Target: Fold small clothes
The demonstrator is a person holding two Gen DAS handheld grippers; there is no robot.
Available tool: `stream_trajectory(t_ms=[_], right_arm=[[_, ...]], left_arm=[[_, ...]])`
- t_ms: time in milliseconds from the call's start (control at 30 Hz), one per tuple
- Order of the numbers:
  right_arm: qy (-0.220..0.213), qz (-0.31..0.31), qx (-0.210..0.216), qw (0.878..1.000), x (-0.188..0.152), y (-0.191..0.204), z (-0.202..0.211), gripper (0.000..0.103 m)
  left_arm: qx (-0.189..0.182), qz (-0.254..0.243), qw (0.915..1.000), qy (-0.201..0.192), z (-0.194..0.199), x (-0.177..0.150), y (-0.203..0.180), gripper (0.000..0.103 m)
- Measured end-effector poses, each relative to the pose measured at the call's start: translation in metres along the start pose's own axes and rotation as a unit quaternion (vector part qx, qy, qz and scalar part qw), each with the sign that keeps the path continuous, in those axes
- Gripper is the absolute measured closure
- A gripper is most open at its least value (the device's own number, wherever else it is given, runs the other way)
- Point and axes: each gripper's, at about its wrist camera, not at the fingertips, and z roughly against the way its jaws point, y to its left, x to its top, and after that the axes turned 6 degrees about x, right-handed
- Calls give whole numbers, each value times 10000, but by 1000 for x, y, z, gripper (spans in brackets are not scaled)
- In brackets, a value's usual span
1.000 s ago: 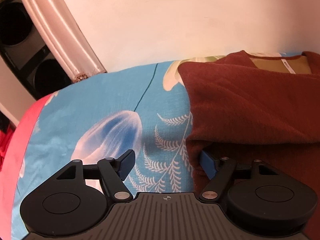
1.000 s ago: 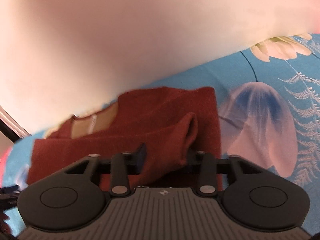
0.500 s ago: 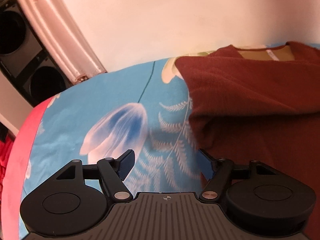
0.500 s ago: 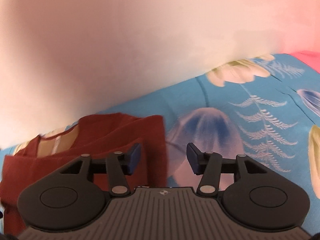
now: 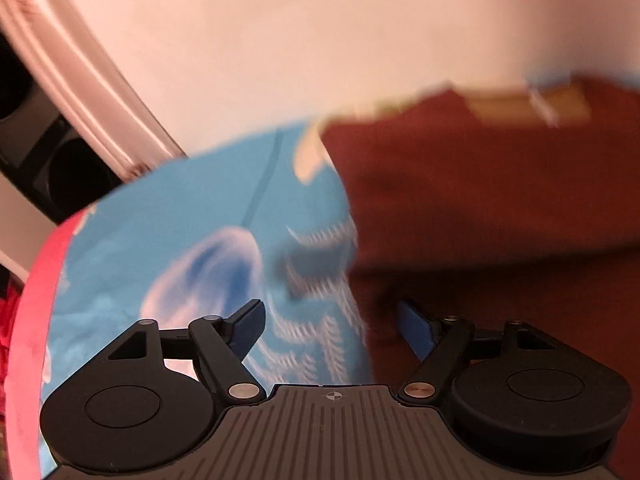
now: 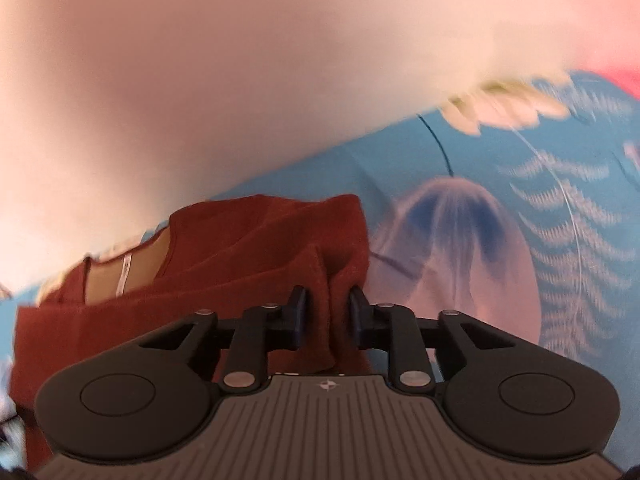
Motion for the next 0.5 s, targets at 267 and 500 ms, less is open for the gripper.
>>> stream_trajectory(t_ms=[267, 500], right_arm=[[77, 801, -279, 9964, -31, 0, 49, 32], [958, 1933, -73, 9764, -86, 30, 75, 27]], left_arm=[[-121, 79, 9995, 299, 20, -33, 14, 0], [-335, 258, 9969, 663, 45, -63, 11, 0]])
